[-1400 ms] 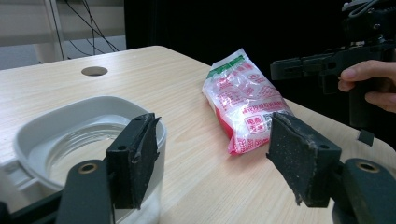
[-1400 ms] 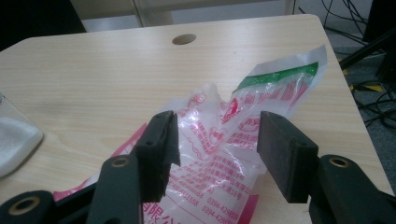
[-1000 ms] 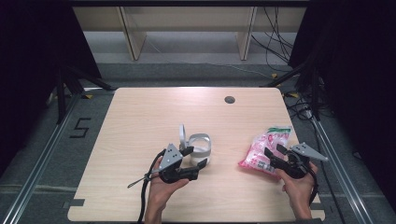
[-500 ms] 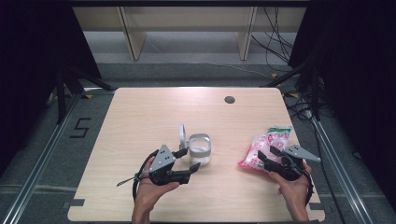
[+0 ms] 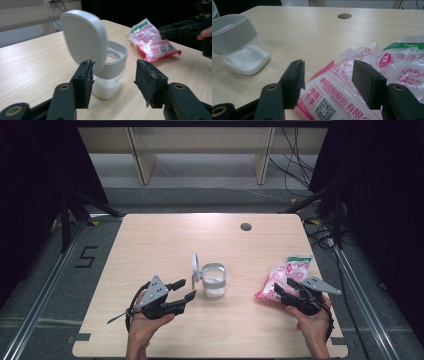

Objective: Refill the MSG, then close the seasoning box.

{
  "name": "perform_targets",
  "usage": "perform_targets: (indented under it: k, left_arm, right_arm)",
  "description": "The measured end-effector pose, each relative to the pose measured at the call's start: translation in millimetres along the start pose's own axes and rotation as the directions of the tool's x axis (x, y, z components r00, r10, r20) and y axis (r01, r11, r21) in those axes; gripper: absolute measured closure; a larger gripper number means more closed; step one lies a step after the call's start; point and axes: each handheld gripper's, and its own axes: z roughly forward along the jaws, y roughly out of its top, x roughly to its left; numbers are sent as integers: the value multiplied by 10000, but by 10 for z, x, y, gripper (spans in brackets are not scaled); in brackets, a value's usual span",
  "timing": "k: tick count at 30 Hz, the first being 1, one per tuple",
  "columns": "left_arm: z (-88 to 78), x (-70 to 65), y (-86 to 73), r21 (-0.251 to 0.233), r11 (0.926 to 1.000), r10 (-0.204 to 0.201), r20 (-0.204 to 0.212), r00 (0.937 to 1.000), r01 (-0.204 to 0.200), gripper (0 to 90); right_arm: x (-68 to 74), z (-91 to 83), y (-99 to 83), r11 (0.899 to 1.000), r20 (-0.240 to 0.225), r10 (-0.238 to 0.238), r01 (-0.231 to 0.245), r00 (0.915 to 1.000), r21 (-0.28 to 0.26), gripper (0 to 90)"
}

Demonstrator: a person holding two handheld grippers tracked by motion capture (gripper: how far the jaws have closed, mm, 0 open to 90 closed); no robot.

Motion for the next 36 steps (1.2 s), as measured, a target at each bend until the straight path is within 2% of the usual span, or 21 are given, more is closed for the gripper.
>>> perform_targets:
  k: [2, 4, 6, 8, 9, 10, 11, 12, 13, 14, 15, 16, 19, 21, 23, 24, 27, 31, 32, 35, 36]
  left_arm:
    - [2, 29, -14, -121, 9999, 22, -68, 10000, -23, 516]
    - [11, 44, -31, 41, 10000, 61, -211, 9998, -60, 533]
    - [42, 55, -54, 135, 9997, -209, -350, 9992, 214, 515]
    - [55, 76, -64, 250, 9997, -59, -450, 9990, 70, 512]
    - [63, 85, -68, 118, 9999, -110, -535, 9985, 117, 520]
    - [66, 94, -70, 4, 9997, -236, -682, 9974, 237, 531]
    - [78, 104, -77, -135, 9993, -367, -839, 9958, 357, 532]
    - [86, 114, -85, -96, 9993, -381, -967, 9946, 373, 544]
    - [98, 126, -96, -63, 9992, -402, -1122, 9929, 397, 563]
    - [106, 142, -106, -104, 9990, -451, -1302, 9905, 442, 577]
    - [110, 157, -114, -108, 9989, -472, -1387, 9892, 462, 608]
    - [117, 167, -124, -175, 9981, -601, -1357, 9889, 583, 617]
    - [122, 188, -128, -218, 9983, -563, -1450, 9878, 537, 674]
    - [143, 194, -136, -358, 9983, -511, -1408, 9887, 465, 722]
    - [161, 180, -144, -421, 9980, -530, -1566, 9862, 470, 768]
    - [175, 176, -151, -353, 9987, -407, -1611, 9861, 355, 791]
    - [227, 148, -184, -181, 9997, -220, -1671, 9857, 192, 845]
    - [300, 73, -190, -280, 9994, -269, -1791, 9835, 222, 876]
    - [316, 55, -183, -242, 9997, -114, -1722, 9850, 73, 878]
    - [357, 22, -166, -231, 9997, -61, -1648, 9863, 23, 881]
    - [363, 21, -160, -197, 9998, -26, -1680, 9858, -8, 881]
  right_arm:
    - [-6, 0, -6, 10000, -71, -39, 39, 10000, 47, 428]
    - [1, 3, -10, 9999, -207, 80, -82, 9998, -98, 428]
    - [-10, 6, -15, 9999, -192, 2, -4, 9998, -107, 428]
    - [0, 2, -15, 10000, -252, 25, -28, 9997, -89, 428]
    - [1, 18, -21, 9996, -286, 5, -13, 9996, -266, 429]
    - [42, -4, -21, 9990, -195, 449, -451, 9988, -54, 429]
    - [40, -3, -22, 9993, -169, 375, -376, 9992, -27, 429]
    - [36, 11, -29, 9993, -243, 324, -328, 9992, -195, 429]
    - [37, 1, -27, 9995, -183, 311, -312, 9993, -81, 429]
    - [9, 10, -25, 9998, -225, -1, -2, 9997, -173, 429]
    - [6, 10, -26, 9999, -223, -20, 16, 9997, -156, 429]
    - [6, 9, -28, 9999, -208, -17, 14, 9998, -156, 429]
    - [-2, 0, -25, 9999, -283, -101, 102, 9995, 30, 430]
    - [35, -3, -31, 9994, -113, 280, -278, 9995, 198, 430]
    - [34, -5, -36, 9995, -134, 271, -269, 9995, 168, 430]
    - [37, 3, -36, 9995, -175, 311, -310, 9994, 19, 430]
    - [29, -5, -33, 9998, -106, 200, -199, 9997, 85, 431]
    - [13, 12, -26, 9997, -345, -60, 52, 9994, -239, 432]
    - [18, 15, -26, 9997, -307, -85, 77, 9995, -252, 432]
    - [44, -9, -16, 9999, -385, 83, -85, 9992, -70, 432]
    - [60, -6, -24, 9997, -328, 146, -152, 9994, -190, 432]
